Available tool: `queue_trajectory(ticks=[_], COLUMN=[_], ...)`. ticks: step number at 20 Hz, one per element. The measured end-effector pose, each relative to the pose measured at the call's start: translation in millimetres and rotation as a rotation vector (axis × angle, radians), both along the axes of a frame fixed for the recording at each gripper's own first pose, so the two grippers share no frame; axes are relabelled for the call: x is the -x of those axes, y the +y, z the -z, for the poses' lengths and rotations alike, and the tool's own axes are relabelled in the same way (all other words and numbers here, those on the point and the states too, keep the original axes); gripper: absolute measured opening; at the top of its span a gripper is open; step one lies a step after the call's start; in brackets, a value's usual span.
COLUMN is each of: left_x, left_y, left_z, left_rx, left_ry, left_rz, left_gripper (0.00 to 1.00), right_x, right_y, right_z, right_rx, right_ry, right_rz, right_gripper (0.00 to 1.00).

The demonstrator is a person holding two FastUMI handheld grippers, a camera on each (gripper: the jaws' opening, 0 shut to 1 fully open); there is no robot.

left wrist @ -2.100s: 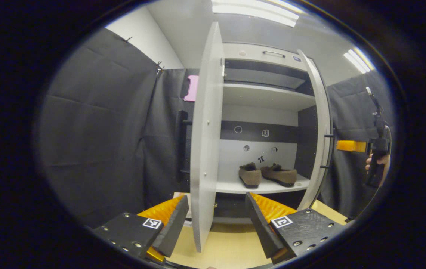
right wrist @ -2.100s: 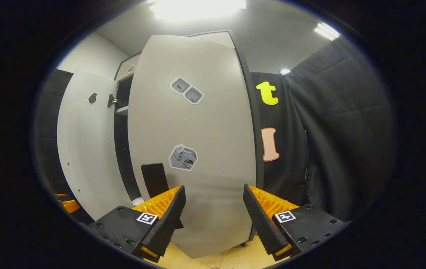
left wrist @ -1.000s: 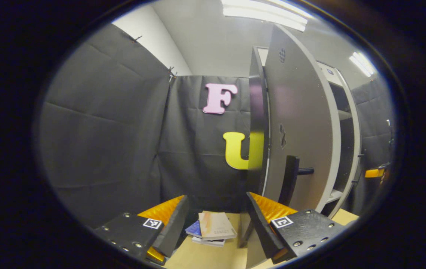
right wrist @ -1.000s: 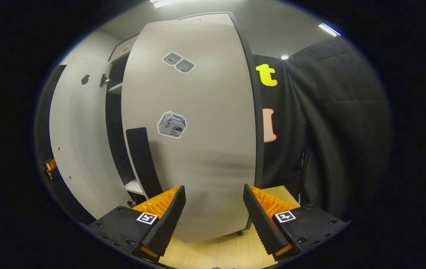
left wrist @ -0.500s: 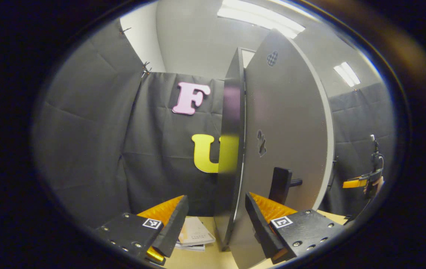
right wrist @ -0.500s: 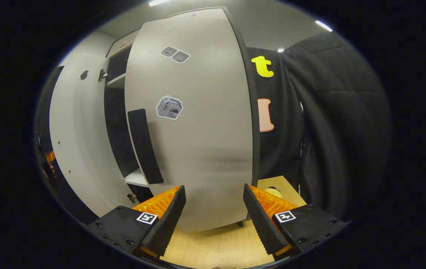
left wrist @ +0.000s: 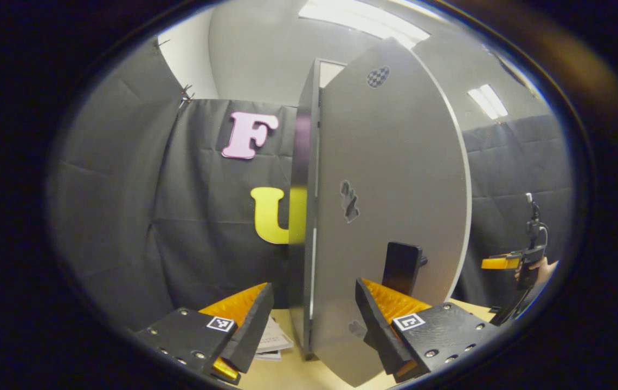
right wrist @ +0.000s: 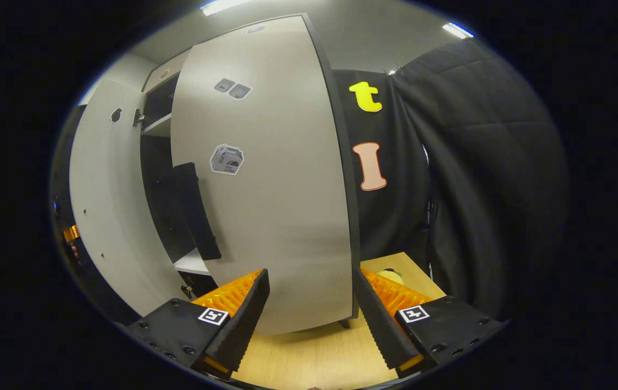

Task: Grab one shoe with the right hand and put it into the shoe cabinet, grab the other shoe with the left hand and put it into the shoe cabinet; then close the right door with the right hand and the left door with the left hand.

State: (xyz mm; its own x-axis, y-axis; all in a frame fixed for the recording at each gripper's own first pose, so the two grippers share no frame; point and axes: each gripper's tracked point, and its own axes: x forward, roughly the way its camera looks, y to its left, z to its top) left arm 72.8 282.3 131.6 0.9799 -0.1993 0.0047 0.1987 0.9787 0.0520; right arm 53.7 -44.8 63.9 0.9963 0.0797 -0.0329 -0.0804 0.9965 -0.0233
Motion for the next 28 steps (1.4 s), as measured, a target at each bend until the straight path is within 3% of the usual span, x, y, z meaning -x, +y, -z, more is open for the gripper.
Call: queue_trajectory(ticks=[3,7,8,9,10,14,15,16,19,23,28], left_x=[-3.0,-19.1,-24.9,-32.6,-40.0,-62.5,-62.9,-60.5,-48.9,-27.0,-1.9], left_y=[-23.2,-56.8,-65.2,-75.7,-83.6,-95.8,-97.9,-102.0,-105.5,-101.7,-98.7], left_z=[0.0,10.4,13.4,13.1,12.4,20.4,17.3,16.4,11.5,8.1,5.3], left_rx=[-0.02,-0.037,-0.04,-0.034,-0.013,-0.014,-0.03,-0.041,-0.024,-0.019,-0.03], left_ry=[-0.005,0.023,0.025,0.02,0.009,-0.024,-0.035,-0.043,-0.054,-0.079,-0.091], left_rz=[0.011,0.03,0.032,0.031,0.01,-0.148,-0.162,-0.167,-0.177,-0.203,-0.225], left_gripper=[0.86,0.89,0.96,0.82,0.89,0.96,0.89,0.96,0.96,0.96,0.96], right_x=[-0.5,2.3,4.0,7.1,10.2,29.4,35.3,41.1,52.3,53.3,47.1], right_y=[-6.5,-21.9,-27.0,-31.8,-36.8,-63.4,-70.6,-77.8,-91.0,-86.0,-59.9], right_z=[-1.5,-1.6,-1.6,-1.5,-1.2,-6.4,-7.9,-9.3,-7.9,-5.2,-21.3], right_rx=[-0.019,-0.037,-0.042,-0.048,-0.054,-0.067,-0.065,-0.062,-0.06,-0.068,-0.015], right_ry=[-0.005,-0.013,-0.014,-0.016,-0.019,-0.049,-0.061,-0.07,-0.072,-0.083,-0.111], right_rz=[0.009,0.04,0.052,0.064,0.078,0.158,0.181,0.201,0.243,0.233,0.162], right_gripper=[0.98,0.98,0.98,0.98,0.98,0.98,0.98,0.98,0.98,0.98,0.98])
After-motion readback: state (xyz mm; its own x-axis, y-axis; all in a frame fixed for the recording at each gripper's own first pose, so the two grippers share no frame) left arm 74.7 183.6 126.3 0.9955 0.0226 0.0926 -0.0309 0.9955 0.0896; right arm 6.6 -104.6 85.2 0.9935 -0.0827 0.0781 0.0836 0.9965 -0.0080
